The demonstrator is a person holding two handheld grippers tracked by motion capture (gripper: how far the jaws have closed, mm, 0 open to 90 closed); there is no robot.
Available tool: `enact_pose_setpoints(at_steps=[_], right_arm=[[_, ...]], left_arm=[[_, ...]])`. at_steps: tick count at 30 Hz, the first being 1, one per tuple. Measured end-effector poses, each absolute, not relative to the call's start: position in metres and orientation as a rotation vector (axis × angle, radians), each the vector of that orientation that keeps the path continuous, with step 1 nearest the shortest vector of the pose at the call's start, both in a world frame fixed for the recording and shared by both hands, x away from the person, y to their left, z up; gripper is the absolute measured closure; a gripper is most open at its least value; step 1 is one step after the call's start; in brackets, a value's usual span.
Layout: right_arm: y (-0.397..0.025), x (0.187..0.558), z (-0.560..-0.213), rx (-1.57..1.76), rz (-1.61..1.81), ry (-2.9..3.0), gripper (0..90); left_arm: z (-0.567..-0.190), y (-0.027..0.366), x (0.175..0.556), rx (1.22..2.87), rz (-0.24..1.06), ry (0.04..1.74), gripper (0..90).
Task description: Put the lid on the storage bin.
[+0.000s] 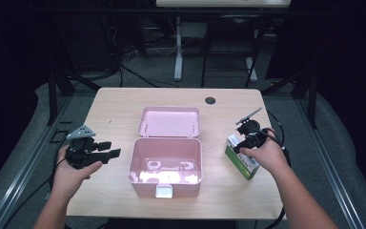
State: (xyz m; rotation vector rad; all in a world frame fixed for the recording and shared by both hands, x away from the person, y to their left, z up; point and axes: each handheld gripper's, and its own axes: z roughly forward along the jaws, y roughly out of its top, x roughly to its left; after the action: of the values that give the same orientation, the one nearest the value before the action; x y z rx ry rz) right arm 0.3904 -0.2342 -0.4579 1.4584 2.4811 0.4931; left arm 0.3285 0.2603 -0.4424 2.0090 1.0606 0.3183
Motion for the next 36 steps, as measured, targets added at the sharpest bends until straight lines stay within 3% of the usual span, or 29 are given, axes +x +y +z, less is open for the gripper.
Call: enact_pose_setpoints(at_steps=[20, 27, 36], right_arm=[[-0.237, 0.4, -0.471, 1.492, 0.346, 2.554, 53.0], [-0.232, 0.403, -0.472, 1.481, 0.285, 2.584, 60.9], [-0.231, 0.399, -0.47, 1.482, 0.21, 2.647, 61.5]], left_arm=[[-0.445, 0.262, 0.33, 2.012, 0.307, 1.071, 47.9], [-0.445, 0.263, 0.331, 2.016, 0.312, 1.068, 47.9], [-0.444, 0.264, 0.33, 2.014, 0.31, 1.071, 47.9]])
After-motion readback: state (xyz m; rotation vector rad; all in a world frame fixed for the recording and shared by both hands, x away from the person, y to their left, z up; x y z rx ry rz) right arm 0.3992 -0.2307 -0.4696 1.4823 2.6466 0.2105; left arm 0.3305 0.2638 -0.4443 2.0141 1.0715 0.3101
